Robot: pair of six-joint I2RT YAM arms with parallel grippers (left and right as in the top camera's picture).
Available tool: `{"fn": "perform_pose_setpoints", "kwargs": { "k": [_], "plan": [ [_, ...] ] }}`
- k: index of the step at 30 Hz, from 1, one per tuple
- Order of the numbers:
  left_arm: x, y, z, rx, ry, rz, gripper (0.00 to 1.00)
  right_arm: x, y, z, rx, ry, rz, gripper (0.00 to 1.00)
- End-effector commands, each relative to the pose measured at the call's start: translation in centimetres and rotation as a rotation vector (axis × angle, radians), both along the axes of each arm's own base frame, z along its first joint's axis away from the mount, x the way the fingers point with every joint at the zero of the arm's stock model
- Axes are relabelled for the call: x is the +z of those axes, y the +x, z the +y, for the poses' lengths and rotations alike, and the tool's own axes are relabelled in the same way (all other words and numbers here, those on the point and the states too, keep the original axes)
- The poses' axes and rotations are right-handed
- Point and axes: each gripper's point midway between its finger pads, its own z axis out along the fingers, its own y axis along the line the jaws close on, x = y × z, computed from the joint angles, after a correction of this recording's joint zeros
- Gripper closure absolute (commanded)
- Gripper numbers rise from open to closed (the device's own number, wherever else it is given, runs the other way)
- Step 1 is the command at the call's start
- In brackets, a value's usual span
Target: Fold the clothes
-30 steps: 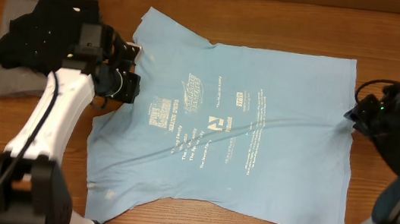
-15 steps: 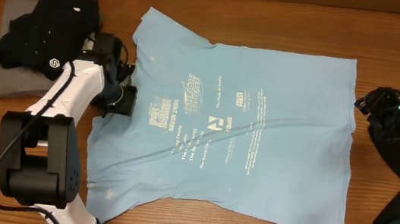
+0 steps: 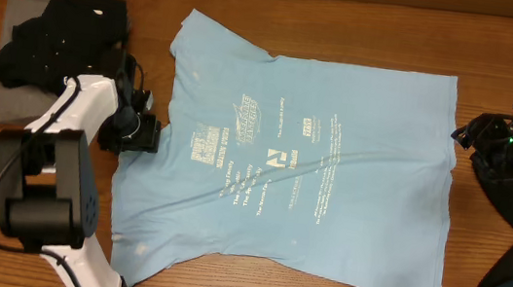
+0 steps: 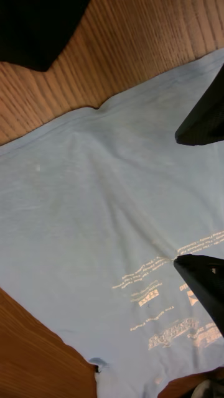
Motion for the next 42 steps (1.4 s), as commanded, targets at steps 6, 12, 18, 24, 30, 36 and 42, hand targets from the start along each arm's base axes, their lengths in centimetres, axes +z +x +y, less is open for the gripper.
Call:
{"fn": "perform_pose_setpoints", "kwargs": {
  "k": [6, 12, 18, 24, 30, 36, 42],
  "plan": [
    [-2.4, -1.2, -1.0, 0.0, -0.063, 0.098, 0.91, 0.9, -0.1, 0.4, 0.008, 0.005, -0.01, 0.4],
    [2.3, -0.8, -1.0, 0.067, -0.052, 0.065, 0.96, 0.9, -0.1, 0.4, 0.008, 0.005, -0.009, 0.4],
    [9.3, -1.3, 1.4, 0.181, 0.097, -0.046, 0.96, 0.9, -0.1, 0.4, 0.007, 0.005, -0.009, 0.4],
    [12.3, -3.8, 3.1, 0.237, 0.209, -0.052, 0.96, 0.9, -0.1, 0.3, 0.006, 0.001, -0.009, 0.39],
    [11.3, -5.5, 3.6, 0.238, 0.25, 0.02, 0.7, 0.9, 0.0, 0.3, 0.006, 0.0, -0.011, 0.39],
    [11.0, -4.4, 3.8, 0.243, 0.254, -0.027, 0.46, 0.9, -0.1, 0.2, 0.006, -0.004, -0.009, 0.34],
    [11.5, 3.1, 0.7, 0.113, 0.047, -0.315, 0.48, 0.5, 0.2, 0.0, 0.01, -0.05, 0.0, 0.31]
  ]
}}
